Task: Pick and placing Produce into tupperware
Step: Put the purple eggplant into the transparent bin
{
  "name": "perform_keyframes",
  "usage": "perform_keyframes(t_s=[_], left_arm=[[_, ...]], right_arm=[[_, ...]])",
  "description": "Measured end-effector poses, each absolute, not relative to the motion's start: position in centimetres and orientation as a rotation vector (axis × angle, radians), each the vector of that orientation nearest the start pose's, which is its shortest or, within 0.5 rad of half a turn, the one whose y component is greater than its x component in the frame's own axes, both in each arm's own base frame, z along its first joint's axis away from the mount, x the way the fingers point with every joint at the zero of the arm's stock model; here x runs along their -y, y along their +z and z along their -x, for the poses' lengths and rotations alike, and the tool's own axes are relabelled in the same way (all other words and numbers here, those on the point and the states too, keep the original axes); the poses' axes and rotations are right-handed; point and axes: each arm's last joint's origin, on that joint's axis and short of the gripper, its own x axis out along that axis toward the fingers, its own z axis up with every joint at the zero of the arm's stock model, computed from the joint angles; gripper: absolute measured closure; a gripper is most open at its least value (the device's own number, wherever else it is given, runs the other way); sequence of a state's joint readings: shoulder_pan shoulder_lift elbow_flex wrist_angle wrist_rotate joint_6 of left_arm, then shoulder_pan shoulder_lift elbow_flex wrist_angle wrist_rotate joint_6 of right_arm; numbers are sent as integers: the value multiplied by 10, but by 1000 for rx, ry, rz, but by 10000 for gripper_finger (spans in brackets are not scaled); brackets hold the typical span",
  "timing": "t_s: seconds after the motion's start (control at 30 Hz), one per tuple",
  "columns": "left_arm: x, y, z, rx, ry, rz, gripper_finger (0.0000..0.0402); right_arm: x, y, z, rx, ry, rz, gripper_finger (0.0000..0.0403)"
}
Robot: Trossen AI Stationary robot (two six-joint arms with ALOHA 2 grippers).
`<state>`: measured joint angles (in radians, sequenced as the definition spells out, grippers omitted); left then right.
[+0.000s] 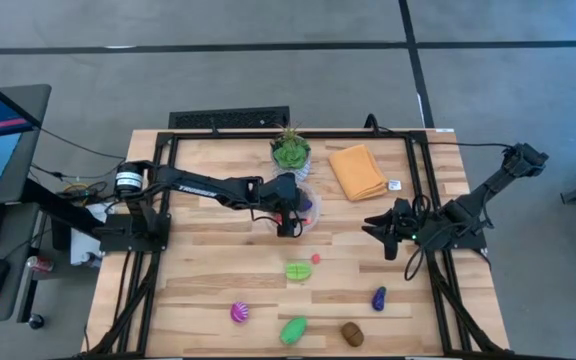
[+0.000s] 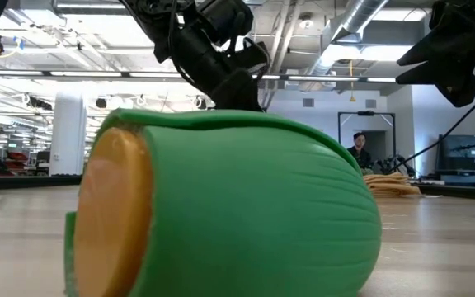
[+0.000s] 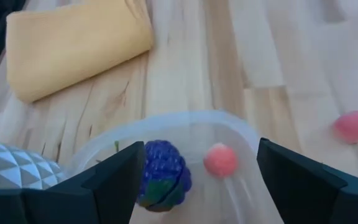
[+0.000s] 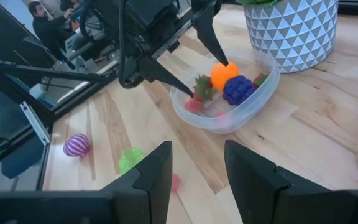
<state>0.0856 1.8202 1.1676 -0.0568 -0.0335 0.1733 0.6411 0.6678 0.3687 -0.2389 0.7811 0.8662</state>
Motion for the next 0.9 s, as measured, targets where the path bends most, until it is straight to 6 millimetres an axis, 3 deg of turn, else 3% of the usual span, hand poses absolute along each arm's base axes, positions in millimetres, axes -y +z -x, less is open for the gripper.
perform_keyframes(t_s=[0.27, 0.4, 0.67, 0.9], left_arm=[[-29, 238, -392, -839, -148, -113, 99], [-26, 250, -383, -982, -239, -98, 99], [-14, 241, -354, -1295, -343, 51, 100], [25, 240, -344, -1310, -352, 72, 100]], right_arm=[[-69, 206, -125, -352, -241, -518, 234], [-72, 206, -125, -386, -179, -539, 234], [-73, 206, -125, -407, -141, -542, 234], [-73, 206, -125, -415, -125, -478, 234]])
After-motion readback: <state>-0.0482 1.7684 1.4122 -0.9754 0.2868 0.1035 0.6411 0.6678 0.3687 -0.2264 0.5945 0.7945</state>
